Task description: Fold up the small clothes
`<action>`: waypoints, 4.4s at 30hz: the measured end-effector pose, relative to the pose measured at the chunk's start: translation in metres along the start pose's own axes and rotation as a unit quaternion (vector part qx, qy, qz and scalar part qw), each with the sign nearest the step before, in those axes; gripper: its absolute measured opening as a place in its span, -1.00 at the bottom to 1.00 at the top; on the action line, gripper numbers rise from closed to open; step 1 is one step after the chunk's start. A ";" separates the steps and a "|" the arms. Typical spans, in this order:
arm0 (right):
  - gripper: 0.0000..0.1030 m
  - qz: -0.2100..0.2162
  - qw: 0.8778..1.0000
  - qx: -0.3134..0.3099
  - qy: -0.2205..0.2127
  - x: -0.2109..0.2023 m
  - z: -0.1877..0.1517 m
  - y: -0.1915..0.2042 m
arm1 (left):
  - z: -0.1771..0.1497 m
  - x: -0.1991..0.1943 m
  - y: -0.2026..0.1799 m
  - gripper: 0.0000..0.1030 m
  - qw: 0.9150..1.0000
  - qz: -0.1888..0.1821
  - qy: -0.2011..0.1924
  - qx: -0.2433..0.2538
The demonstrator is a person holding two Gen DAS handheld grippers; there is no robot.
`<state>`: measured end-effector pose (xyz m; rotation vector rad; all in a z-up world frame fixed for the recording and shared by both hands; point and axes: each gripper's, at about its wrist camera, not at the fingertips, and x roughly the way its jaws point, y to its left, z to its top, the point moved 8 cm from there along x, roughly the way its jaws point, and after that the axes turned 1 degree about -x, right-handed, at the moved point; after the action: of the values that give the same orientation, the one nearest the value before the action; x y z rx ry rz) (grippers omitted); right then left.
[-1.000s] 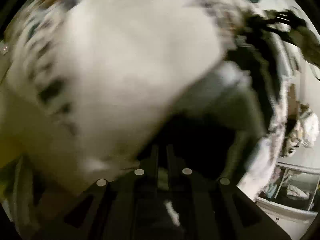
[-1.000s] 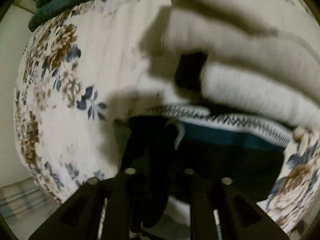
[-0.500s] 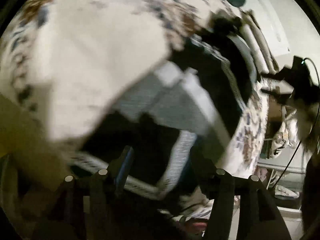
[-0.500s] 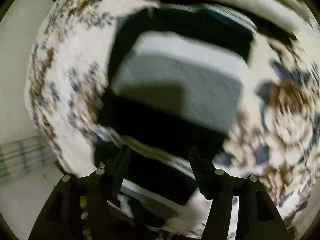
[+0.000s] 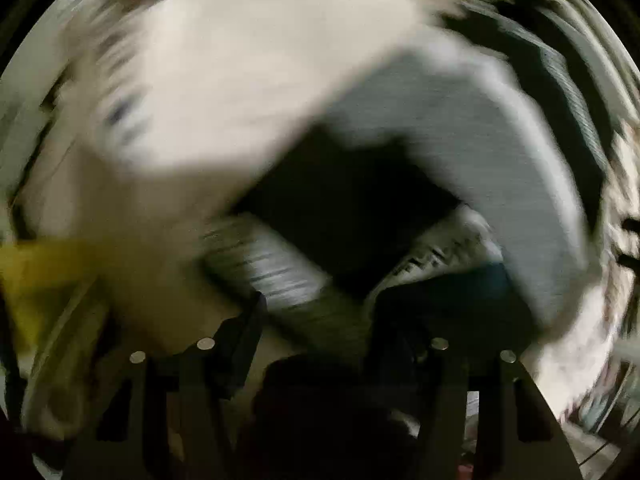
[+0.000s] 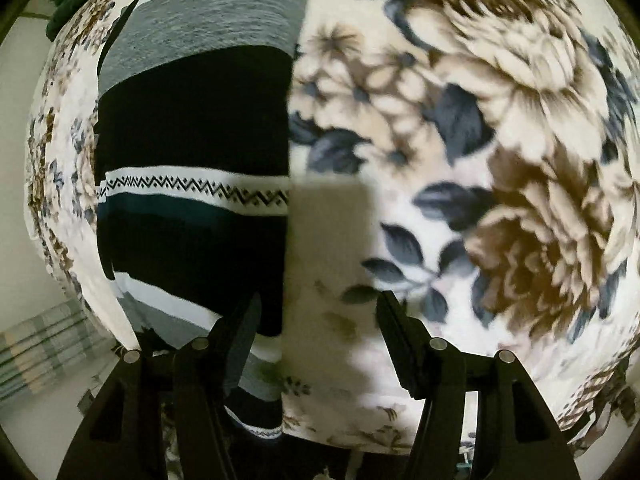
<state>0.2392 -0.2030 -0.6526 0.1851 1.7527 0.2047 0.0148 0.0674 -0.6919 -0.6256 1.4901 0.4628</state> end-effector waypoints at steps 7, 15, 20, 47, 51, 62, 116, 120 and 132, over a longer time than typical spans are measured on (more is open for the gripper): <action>0.21 0.010 1.000 -0.025 0.010 -0.005 -0.006 0.013 | -0.007 -0.037 0.065 0.10 0.993 -0.049 -0.018 -0.105; 0.21 0.013 0.997 -0.070 -0.008 -0.033 0.025 0.056 | 0.031 -0.031 -0.003 0.10 0.992 -0.100 -0.058 -0.051; 0.21 0.021 0.996 -0.081 -0.041 -0.065 0.099 0.096 | 0.043 -0.004 -0.035 0.02 0.995 -0.067 -0.063 0.038; -0.86 -0.087 0.981 -0.098 -0.145 -0.060 0.311 0.255 | 0.039 -0.063 0.028 -1.00 0.988 -0.094 -0.117 -0.020; -0.86 -0.097 0.982 -0.091 -0.137 -0.038 0.319 0.263 | 0.051 -0.050 0.063 -1.00 0.988 -0.093 -0.101 -0.066; -0.01 -0.078 0.987 -0.109 -0.084 -0.017 0.298 0.240 | 0.051 -0.035 0.025 0.09 0.984 -0.167 -0.044 -0.040; -0.68 0.189 0.977 0.094 0.020 0.141 -0.184 0.105 | 0.034 -0.003 -0.004 -0.83 0.960 -0.144 -0.005 0.241; -0.82 0.158 0.983 0.094 0.008 0.132 -0.204 0.107 | 0.020 -0.014 -0.001 -0.84 0.959 -0.143 -0.010 0.243; -0.04 0.159 0.984 0.078 0.012 0.096 -0.189 0.094 | 0.027 -0.047 -0.015 -0.16 0.958 -0.156 0.008 0.242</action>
<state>0.0362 -0.0957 -0.6861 0.5814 1.7561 0.3015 0.0431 0.0771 -0.6444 -0.4589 1.4165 -0.1539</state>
